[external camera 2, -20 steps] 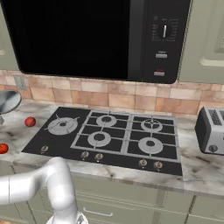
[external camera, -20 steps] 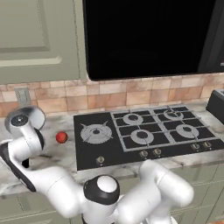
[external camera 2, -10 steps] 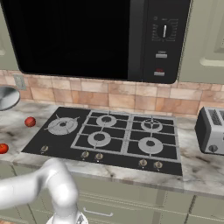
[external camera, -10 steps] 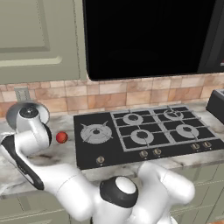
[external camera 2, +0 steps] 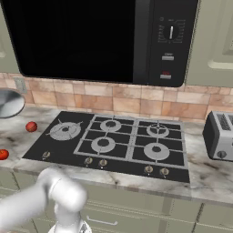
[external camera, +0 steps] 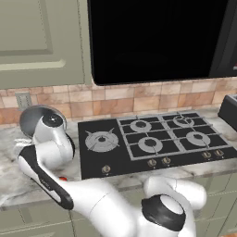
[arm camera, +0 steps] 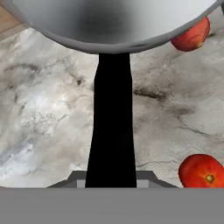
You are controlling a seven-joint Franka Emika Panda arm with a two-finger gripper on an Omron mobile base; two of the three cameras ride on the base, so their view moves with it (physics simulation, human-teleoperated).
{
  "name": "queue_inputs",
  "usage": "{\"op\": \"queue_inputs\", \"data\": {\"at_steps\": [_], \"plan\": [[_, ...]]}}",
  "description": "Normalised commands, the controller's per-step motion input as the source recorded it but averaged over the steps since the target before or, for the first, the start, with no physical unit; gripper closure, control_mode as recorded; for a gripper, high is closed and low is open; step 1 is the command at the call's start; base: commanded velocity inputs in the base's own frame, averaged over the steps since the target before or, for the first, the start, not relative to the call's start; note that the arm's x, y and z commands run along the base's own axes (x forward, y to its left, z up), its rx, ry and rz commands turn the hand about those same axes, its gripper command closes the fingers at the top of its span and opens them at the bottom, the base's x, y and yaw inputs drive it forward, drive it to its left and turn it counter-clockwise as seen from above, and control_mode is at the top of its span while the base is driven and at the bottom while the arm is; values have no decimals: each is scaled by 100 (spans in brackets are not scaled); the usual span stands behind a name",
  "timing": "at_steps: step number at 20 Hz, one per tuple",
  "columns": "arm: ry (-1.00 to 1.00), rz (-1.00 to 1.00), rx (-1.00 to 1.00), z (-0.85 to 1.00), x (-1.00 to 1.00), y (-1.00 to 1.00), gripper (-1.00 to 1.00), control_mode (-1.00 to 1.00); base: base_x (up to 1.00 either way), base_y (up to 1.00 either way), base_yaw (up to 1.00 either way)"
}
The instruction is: Place the pan on the front right burner on the stove. Then place the tomato and the onion in the pan and turn on the front right burner.
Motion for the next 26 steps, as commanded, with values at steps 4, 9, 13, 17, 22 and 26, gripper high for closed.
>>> {"op": "queue_inputs", "data": {"at_steps": [4, 9, 13, 17, 22, 26], "plan": [[0, -14, 0, 36, -50, -50, 100, -100, 0, 0, 0], [4, -18, 0, 33, -39, -56, 100, -100, 0, 0, 0], [8, -18, 0, 29, -23, -58, 100, -100, 0, 0, 0], [15, -15, 1, 25, -2, -56, 100, -100, 0, 0, 0], [16, -14, 0, 19, 0, -59, 100, -100, 0, 0, 0], [13, -15, 0, 14, 0, -58, 100, -100, 0, 0, 0]]}}
